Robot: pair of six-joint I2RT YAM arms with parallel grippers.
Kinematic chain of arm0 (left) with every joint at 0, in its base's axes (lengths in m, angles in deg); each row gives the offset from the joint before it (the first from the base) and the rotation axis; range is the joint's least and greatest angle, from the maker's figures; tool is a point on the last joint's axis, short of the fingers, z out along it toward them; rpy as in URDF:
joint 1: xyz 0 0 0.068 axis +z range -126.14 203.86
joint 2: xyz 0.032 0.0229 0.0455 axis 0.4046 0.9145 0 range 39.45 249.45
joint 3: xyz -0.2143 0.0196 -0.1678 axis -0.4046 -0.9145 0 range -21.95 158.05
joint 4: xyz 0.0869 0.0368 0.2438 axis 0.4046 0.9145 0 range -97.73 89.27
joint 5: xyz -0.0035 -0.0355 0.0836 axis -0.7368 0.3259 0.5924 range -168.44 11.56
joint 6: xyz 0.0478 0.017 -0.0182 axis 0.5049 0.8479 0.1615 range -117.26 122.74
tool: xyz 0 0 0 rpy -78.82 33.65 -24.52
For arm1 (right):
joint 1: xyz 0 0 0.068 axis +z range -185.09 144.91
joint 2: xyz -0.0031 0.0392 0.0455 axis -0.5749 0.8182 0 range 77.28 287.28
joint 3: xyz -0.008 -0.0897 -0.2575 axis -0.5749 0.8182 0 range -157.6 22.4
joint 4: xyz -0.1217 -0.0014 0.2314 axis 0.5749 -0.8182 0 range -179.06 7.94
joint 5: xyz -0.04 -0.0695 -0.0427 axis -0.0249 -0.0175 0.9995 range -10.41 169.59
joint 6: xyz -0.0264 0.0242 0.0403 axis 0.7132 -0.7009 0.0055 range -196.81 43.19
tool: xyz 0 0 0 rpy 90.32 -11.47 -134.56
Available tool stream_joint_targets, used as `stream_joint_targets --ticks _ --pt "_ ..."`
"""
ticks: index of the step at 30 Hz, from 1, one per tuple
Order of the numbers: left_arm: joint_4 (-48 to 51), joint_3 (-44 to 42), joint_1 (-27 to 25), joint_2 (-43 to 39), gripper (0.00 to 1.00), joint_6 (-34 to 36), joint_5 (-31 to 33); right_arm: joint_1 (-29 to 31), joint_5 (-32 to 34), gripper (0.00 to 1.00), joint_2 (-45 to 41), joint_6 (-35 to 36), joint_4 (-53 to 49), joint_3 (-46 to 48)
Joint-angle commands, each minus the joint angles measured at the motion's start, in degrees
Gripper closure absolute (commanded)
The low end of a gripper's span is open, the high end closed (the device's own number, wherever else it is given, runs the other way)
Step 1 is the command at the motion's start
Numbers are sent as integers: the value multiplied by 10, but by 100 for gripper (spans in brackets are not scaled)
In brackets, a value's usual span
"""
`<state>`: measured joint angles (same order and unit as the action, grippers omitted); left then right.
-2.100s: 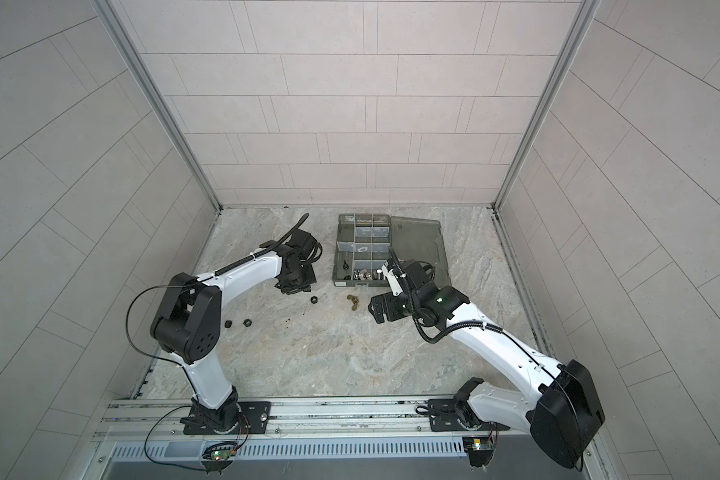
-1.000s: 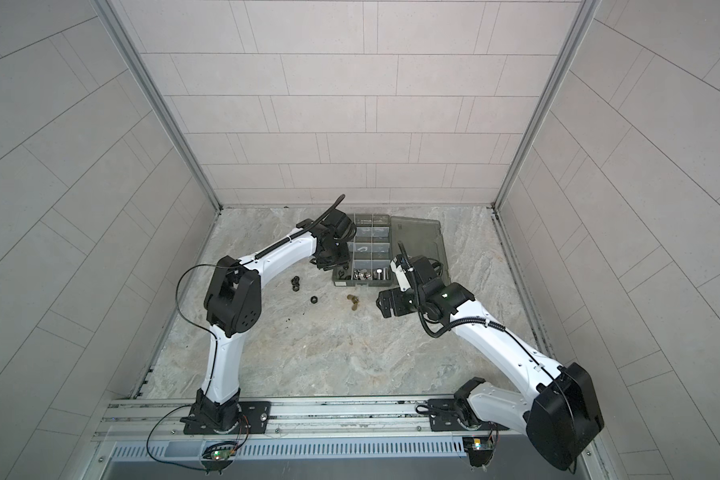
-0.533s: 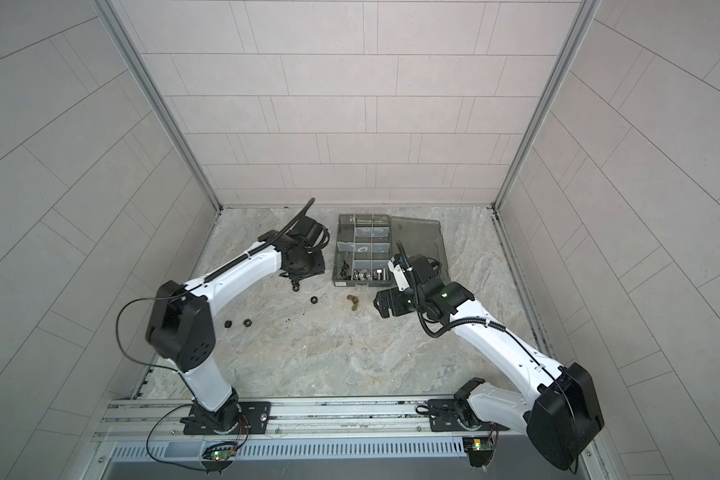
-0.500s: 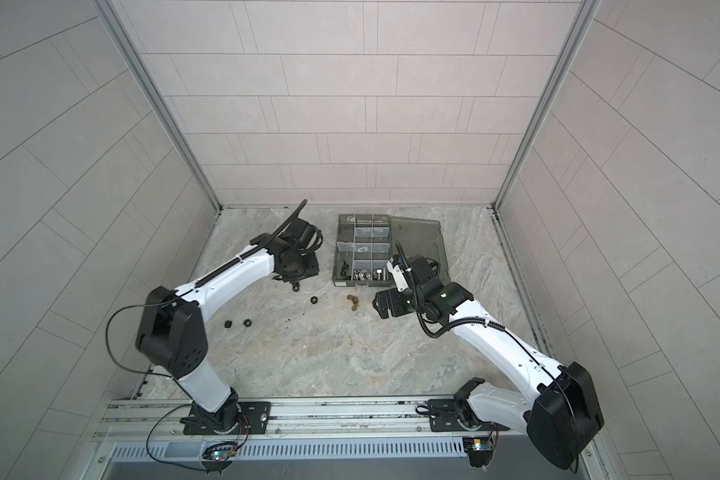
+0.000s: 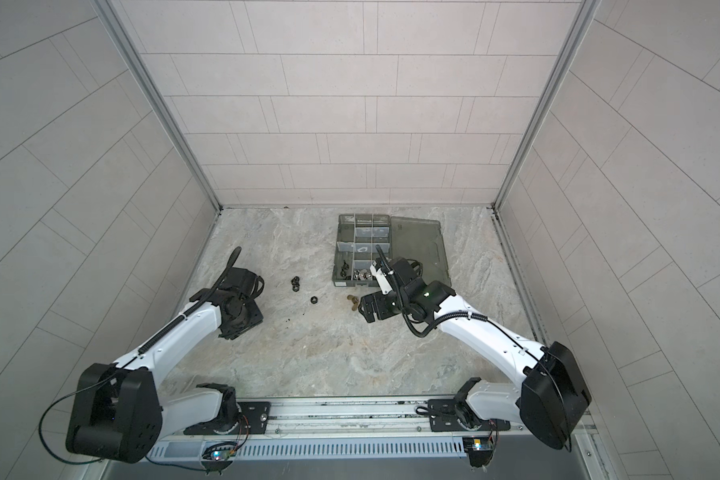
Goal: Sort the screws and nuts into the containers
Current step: 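Withdraw the left gripper and move it over the black hex nuts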
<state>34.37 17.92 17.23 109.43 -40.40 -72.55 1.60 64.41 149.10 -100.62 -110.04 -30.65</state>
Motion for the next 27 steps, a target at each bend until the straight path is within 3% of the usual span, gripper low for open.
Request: stream_joint_targets --ticks 1,14,27 --pt "-14 -8 22 7 52 2 9 2 9 1 1 1 0 -14" --pt "-79 66 34 130 52 -8 -80 -6 17 1 5 18 -11 -10" --pt "-75 268 -67 304 57 -16 -63 -25 10 1 29 21 -7 -13"
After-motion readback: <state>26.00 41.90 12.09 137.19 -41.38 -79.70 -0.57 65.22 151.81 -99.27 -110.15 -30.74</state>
